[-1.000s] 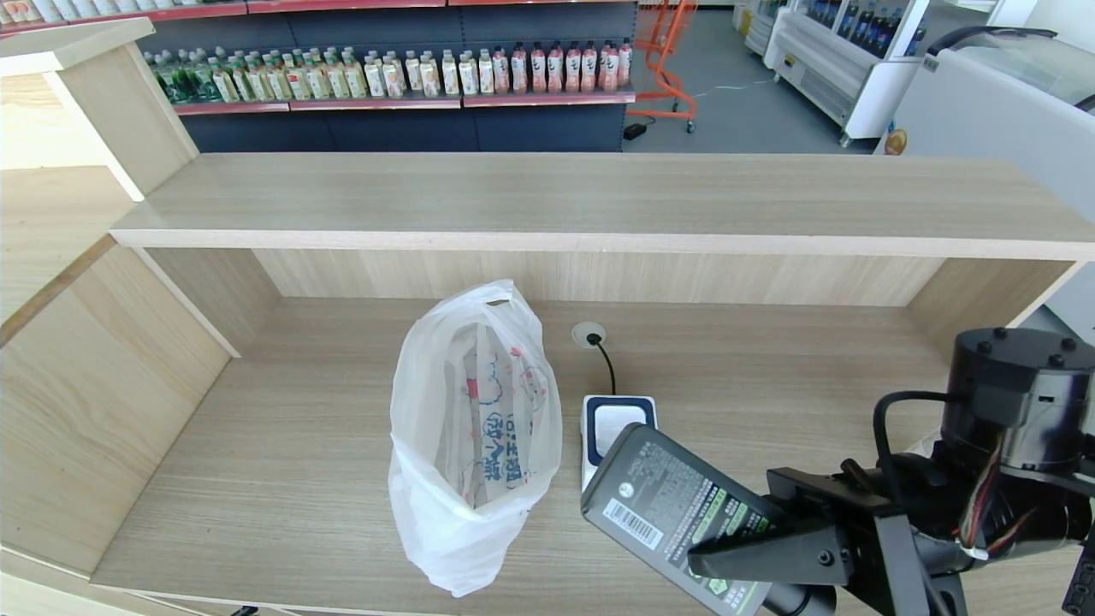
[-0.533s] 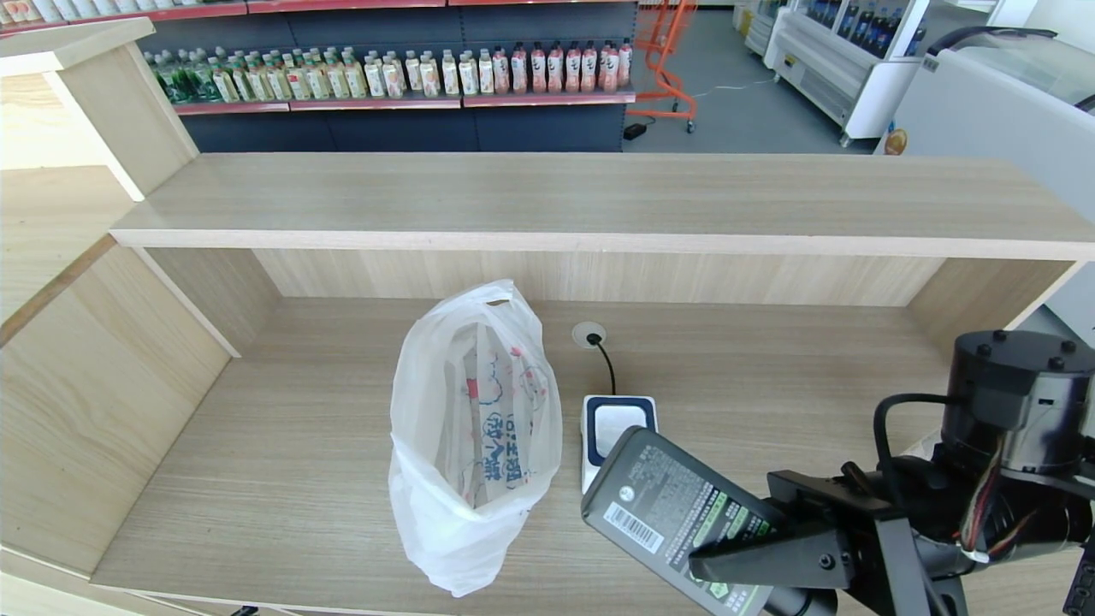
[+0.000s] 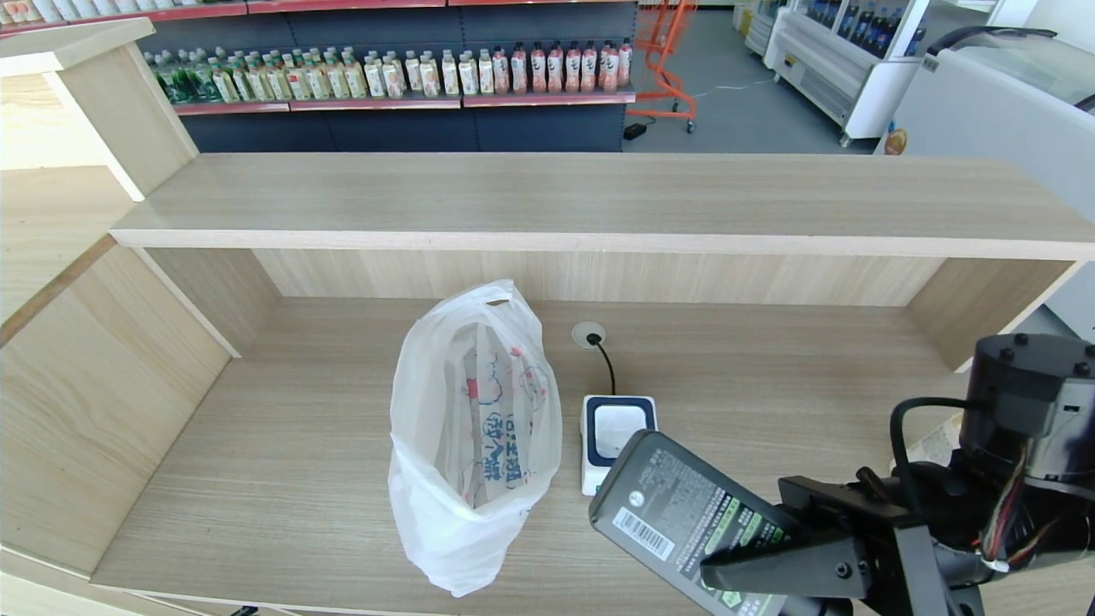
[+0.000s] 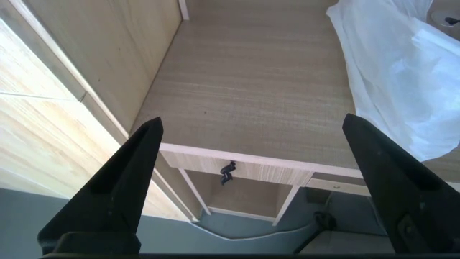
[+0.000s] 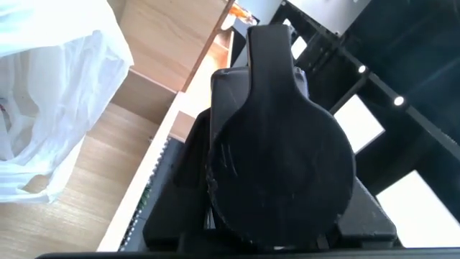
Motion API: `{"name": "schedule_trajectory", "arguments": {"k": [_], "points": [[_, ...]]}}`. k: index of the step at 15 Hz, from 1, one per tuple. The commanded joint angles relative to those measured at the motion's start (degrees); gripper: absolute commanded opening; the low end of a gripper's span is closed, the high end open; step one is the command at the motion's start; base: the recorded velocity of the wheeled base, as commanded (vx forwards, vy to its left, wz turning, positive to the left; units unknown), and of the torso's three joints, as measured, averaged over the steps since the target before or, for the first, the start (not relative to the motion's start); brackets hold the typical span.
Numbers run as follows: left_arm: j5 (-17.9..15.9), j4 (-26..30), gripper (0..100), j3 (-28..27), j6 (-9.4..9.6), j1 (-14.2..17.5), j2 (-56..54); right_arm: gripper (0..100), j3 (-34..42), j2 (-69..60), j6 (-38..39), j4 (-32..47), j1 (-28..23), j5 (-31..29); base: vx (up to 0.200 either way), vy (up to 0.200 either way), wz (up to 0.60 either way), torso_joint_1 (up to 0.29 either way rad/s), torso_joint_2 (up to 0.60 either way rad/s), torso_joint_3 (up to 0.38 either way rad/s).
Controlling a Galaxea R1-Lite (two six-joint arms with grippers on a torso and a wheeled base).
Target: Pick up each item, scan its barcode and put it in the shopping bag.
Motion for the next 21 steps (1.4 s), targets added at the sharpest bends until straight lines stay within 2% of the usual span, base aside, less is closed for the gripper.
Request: {"name": "schedule_trajectory", "arguments": {"k": [1, 2, 3, 5, 6, 7, 8, 9, 10, 11, 12, 13, 14, 16, 17, 18, 19, 21], "points": [[0.01, 0.01, 100, 0.00, 0.01, 0.00, 0.06, 0, -1.79, -1.17, 4.86, -0.02, -0.23, -0.06, 0.000, 0.000, 0.00, 0.000, 0.00, 0.000], [0.01, 0.01, 100, 0.00, 0.01, 0.00, 0.06, 0, -2.41, -3.90, 18.05, 0.16, -0.85, -0.33, 0.000, 0.000, 0.00, 0.000, 0.00, 0.000], [0.01, 0.01, 100, 0.00, 0.01, 0.00, 0.06, 0, -1.79, -6.88, 30.26, 0.24, -3.40, -3.49, 0.000, 0.000, 0.00, 0.000, 0.00, 0.000], [0.01, 0.01, 100, 0.00, 0.01, 0.00, 0.06, 0, 1.28, -13.12, 48.28, 3.14, -5.07, -14.74, 0.000, 0.000, 0.00, 0.000, 0.00, 0.000], [0.01, 0.01, 100, 0.00, 0.01, 0.00, -0.02, 0, 0.67, -13.56, 53.12, 4.29, -6.56, -16.32, 0.000, 0.000, 0.00, 0.000, 0.00, 0.000], [0.01, 0.01, 100, 0.00, 0.01, 0.00, -0.02, 0, 1.46, -13.21, 58.83, 4.29, -9.99, -15.09, 0.000, 0.000, 0.00, 0.000, 0.00, 0.000], [0.01, 0.01, 100, 0.00, 0.01, 0.00, 0.06, 0, 2.86, -12.86, 59.27, 4.20, -14.56, -11.40, 0.000, 0.000, 0.00, 0.000, 0.00, 0.000], [0.01, 0.01, 100, 0.00, 0.01, 0.00, -0.02, 0, 3.22, -13.04, 59.62, 6.40, -22.99, -6.57, 0.000, 0.000, 0.00, 0.000, 0.00, 0.000], [0.01, 0.01, 100, 0.00, 0.01, 0.00, 0.06, 0, 2.25, -13.83, 64.10, 11.58, -25.98, -6.74, 0.000, 0.000, 0.00, 0.000, 0.00, 0.000], [0.01, 0.01, 100, 0.00, 0.01, 0.00, 0.06, 0, 2.16, -15.67, 71.75, 16.86, -27.92, -8.24, 0.000, 0.000, 0.00, 0.000, 0.00, 0.000], [0.01, 0.01, 100, 0.00, 0.01, 0.00, 0.06, 0, 1.55, -16.55, 82.91, 21.87, -29.24, -10.87, 0.000, 0.000, 0.00, 0.000, 0.00, 0.000], [0.01, 0.01, 100, 0.00, 0.01, 0.00, 0.06, 0, 0.67, -16.99, 98.55, 25.29, -28.71, -11.93, 0.000, 0.000, 0.00, 0.000, 0.00, 0.000], [0.01, 0.01, 100, 0.00, 0.01, 0.00, -0.02, 0, 0.05, -16.90, 114.29, 26.44, -26.07, -15.27, 0.000, 0.000, 0.00, 0.000, 0.00, 0.000], [0.01, 0.01, 100, 0.00, 0.01, 0.00, 0.06, 0, -4.61, -15.41, 146.46, 26.44, -16.23, -23.79, 0.000, 0.000, 0.00, 0.000, 0.00, 0.000], [0.01, 0.01, 100, 0.00, 0.01, 0.00, 0.06, 0, -8.21, -13.48, 158.76, 26.35, -12.54, -25.55, 0.000, 0.000, 0.00, 0.000, 0.00, 0.000], [0.01, 0.01, 100, 0.00, 0.01, 0.00, 0.06, 0, -11.29, -10.58, 166.58, 26.26, -10.69, -26.17, 0.000, 0.000, 0.00, 0.000, 0.00, 0.000], [0.01, 0.01, 100, 0.00, 0.01, 0.00, 0.06, 0, -12.96, -7.24, 169.48, 26.08, -9.90, -26.25, 0.000, 0.000, 0.00, 0.000, 0.00, 0.000], [0.01, 0.01, 100, 0.00, 0.01, 0.00, 0.06, 0, -14.10, -1.61, 170.36, 26.00, -9.11, -26.52, 0.000, 0.000, 0.00, 0.000, 0.00, 0.000]]}}
